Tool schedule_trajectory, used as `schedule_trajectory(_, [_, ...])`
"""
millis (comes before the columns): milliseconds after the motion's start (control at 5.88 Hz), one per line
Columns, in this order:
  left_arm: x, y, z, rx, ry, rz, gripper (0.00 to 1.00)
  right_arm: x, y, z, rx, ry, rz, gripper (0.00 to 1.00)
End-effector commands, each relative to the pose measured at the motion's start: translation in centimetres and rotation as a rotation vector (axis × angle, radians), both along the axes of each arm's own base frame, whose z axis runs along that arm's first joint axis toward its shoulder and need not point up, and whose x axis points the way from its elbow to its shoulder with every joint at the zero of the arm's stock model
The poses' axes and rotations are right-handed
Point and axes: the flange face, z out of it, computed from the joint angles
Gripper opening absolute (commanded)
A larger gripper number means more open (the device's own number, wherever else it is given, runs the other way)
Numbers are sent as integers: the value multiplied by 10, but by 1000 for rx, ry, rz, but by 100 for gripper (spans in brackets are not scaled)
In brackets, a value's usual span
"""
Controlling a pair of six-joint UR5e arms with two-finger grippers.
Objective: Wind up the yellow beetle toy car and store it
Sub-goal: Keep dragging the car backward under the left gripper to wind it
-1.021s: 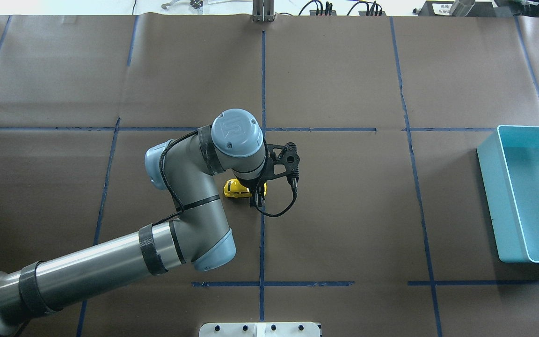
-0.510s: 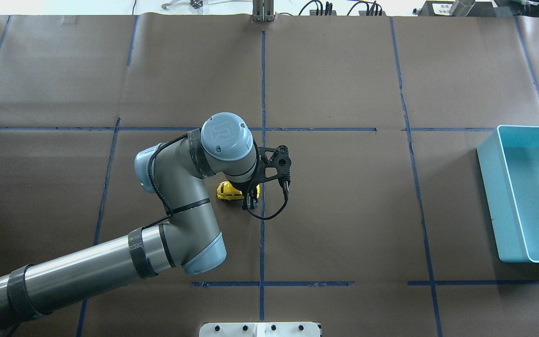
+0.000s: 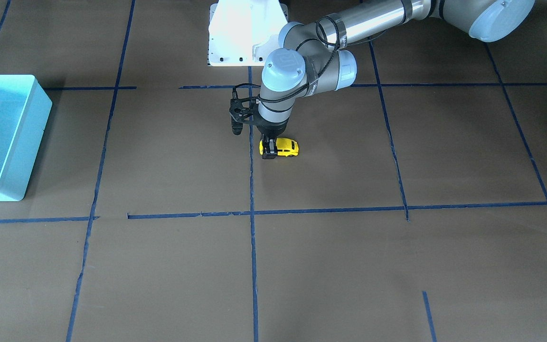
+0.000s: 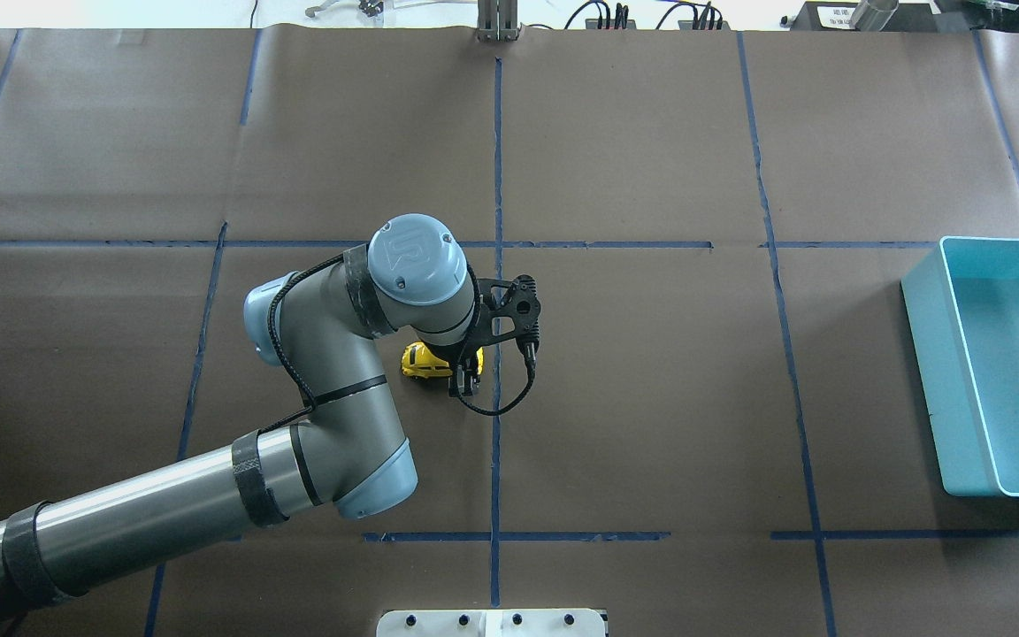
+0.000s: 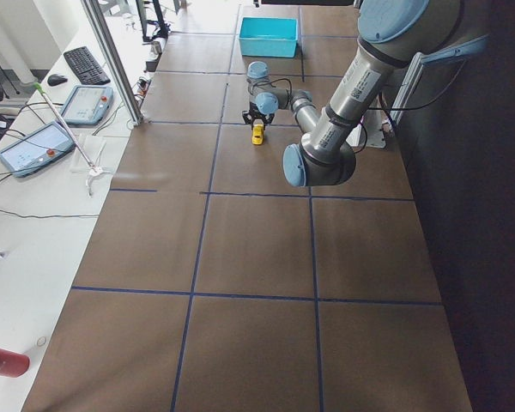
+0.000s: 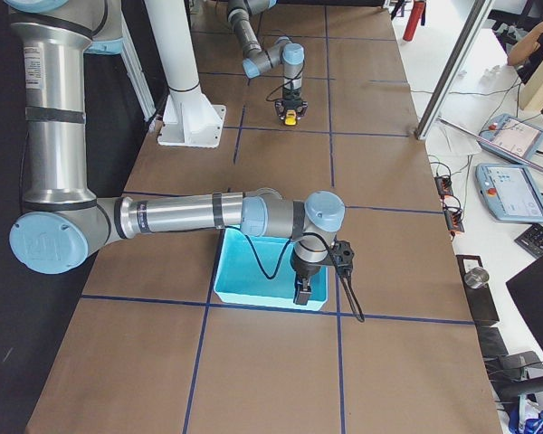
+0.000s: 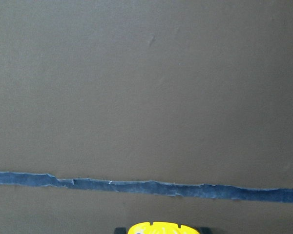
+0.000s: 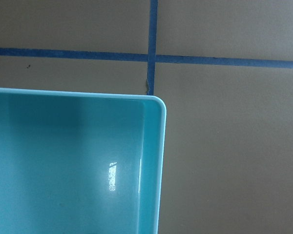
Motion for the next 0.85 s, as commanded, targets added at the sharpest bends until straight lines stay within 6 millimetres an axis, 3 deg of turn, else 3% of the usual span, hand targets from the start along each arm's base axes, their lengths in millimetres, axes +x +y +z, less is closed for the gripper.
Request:
schedule_trajectory(0, [-9,1,9,3,6,-5,2,-1,-1,-2,2,-7,0,100])
schedule_trajectory(680, [-17,5,34,6,12,-5,2,-1,-1,-2,2,-10,1,100])
